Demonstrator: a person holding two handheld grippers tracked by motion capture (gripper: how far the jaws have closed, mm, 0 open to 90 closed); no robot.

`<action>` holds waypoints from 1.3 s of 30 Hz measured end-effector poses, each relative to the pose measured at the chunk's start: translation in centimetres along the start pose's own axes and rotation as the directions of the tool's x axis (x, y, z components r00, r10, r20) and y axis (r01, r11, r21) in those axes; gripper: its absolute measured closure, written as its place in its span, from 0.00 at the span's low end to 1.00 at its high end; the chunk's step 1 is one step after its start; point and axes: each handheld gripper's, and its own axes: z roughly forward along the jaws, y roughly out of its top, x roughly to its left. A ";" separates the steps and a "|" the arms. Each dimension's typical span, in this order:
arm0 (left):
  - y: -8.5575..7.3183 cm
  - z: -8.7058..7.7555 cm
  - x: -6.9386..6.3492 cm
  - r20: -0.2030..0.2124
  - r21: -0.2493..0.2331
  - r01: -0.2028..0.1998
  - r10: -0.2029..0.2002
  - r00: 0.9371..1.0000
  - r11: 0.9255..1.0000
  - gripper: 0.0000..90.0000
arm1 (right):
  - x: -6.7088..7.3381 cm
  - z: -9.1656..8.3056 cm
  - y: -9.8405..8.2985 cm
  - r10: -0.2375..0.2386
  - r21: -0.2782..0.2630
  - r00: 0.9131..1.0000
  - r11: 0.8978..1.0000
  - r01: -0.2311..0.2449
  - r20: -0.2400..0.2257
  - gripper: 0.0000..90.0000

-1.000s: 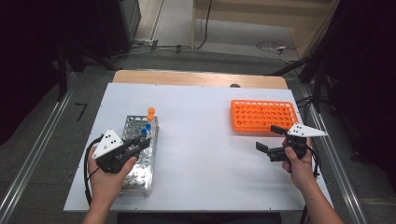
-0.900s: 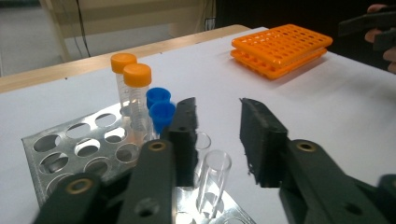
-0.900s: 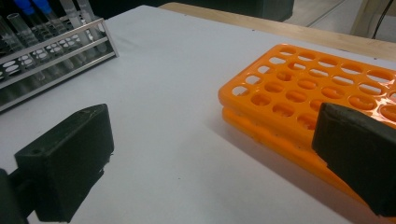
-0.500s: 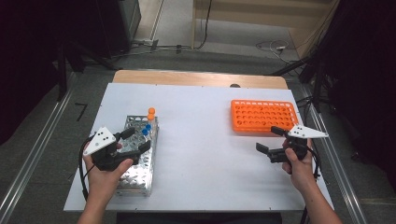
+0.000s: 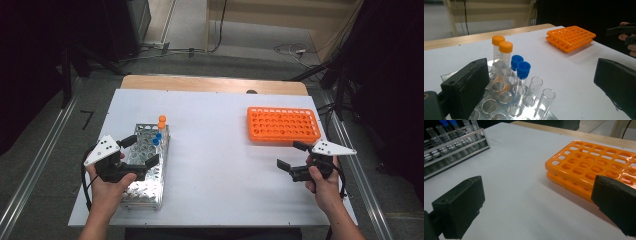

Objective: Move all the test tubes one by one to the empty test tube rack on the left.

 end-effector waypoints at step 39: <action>-2.8 -2.9 1.6 0.002 -0.058 0.031 -0.031 1.000 0.998 0.00 | -1.2 -3.2 -3.2 0.034 0.007 0.998 0.999 -0.035 0.060 0.00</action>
